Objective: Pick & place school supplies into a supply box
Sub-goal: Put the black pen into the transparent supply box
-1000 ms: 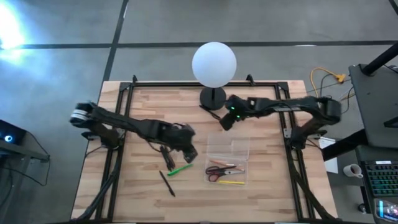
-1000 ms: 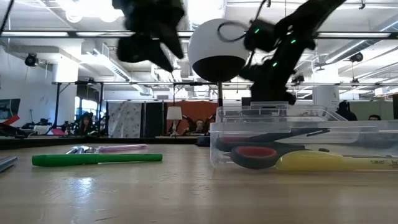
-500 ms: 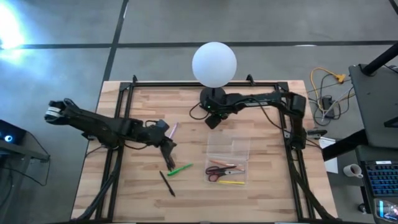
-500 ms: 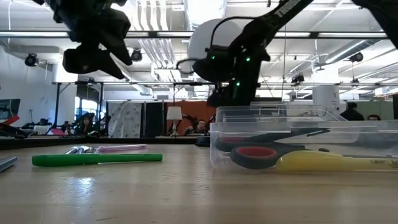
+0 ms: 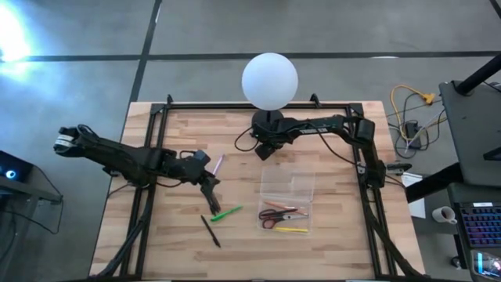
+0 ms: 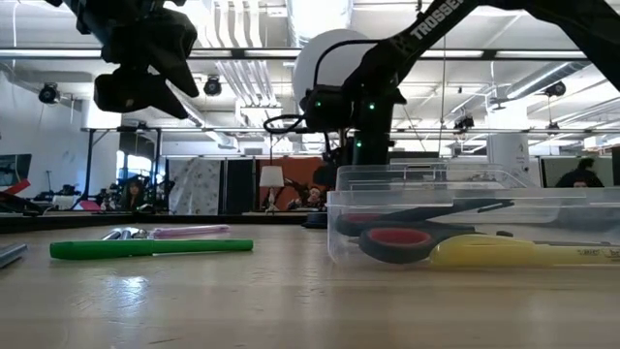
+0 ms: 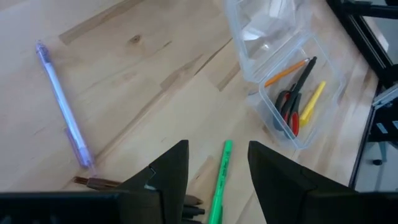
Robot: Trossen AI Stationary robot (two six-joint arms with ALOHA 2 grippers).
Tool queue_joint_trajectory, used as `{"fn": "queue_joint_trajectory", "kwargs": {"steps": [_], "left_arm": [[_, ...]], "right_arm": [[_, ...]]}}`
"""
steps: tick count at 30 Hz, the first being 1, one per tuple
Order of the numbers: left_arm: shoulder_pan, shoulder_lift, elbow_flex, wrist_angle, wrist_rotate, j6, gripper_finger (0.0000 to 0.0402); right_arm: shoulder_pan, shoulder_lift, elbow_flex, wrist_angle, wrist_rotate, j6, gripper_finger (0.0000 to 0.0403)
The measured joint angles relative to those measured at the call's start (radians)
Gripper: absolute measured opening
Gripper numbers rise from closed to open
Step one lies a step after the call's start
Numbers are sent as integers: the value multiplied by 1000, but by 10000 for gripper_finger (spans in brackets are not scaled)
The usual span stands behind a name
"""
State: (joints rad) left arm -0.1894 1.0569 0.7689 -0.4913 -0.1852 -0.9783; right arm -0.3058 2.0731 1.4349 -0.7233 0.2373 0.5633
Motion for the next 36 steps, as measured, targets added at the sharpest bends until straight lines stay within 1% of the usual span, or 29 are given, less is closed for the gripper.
{"fn": "queue_joint_trajectory", "kwargs": {"steps": [4, 7, 11, 14, 19, 21, 25, 30, 32, 34, 36], "left_arm": [[0, 1, -1, -2, 0, 0, 150], [0, 1, -1, -3, 0, 0, 150], [0, 1, -1, -2, 0, -2, 150], [0, 1, -1, -2, 0, -7, 150], [0, 1, -1, -2, 0, -8, 150], [0, 1, -1, -1, 0, -8, 150], [0, 1, -1, -1, 0, -8, 150], [0, 1, -2, -1, -1, -8, 150], [0, 1, -2, 0, -7, -8, 150], [0, 1, -2, 2, -18, -8, 150], [0, 1, -2, 2, -32, -8, 150]], "right_arm": [[0, 22, 0, 11, -32, -41, 136], [-1, 46, 1, 13, -56, -43, 135], [-1, 60, 0, 15, -63, -51, 121], [-1, 61, -2, 19, -66, -78, 97], [-1, 60, -6, 24, -63, -124, 35], [-1, 60, -7, 22, -63, -137, 20], [-1, 50, -8, 14, -66, -161, 19], [7, -4, -19, -1, -100, -174, 15], [8, -32, -25, -13, -146, -187, 14], [10, -67, -23, 14, -207, -223, 14], [14, -108, -23, 29, -240, -270, 14]]}}
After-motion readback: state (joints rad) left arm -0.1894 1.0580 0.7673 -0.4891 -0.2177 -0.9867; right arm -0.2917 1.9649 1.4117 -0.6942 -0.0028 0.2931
